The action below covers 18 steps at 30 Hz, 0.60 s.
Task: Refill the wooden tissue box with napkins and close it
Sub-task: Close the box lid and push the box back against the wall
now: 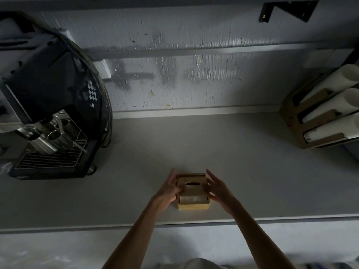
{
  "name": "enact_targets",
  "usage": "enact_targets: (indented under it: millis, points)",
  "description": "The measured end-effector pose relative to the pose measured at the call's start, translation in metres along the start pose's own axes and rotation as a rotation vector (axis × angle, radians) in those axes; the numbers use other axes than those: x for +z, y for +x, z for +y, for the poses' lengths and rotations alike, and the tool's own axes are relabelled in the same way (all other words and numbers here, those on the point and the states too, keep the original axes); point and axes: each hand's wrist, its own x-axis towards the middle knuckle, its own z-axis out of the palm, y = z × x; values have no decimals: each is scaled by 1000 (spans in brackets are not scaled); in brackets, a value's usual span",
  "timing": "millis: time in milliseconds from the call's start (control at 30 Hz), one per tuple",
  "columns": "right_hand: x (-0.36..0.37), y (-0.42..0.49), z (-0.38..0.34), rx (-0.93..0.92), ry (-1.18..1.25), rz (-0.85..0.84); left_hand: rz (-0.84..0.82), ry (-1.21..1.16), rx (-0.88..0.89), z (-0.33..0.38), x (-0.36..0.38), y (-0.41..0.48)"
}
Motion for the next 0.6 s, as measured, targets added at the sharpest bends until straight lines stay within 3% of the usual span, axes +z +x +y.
enact_targets:
  millis: [133, 267, 467, 600]
  points:
    - [5, 3, 8, -103, -176, 88, 44, 183, 139, -20, -3, 0]
    - [7, 10, 25, -131, -185, 173, 148, 224, 228, -27, 3, -8]
    - [8, 6, 37, -87, -266, 270, 194, 261, 255, -34, 6, -16]
    - [23, -15, 38, -19, -259, 294, 167, 205, 136, -52, 12, -24]
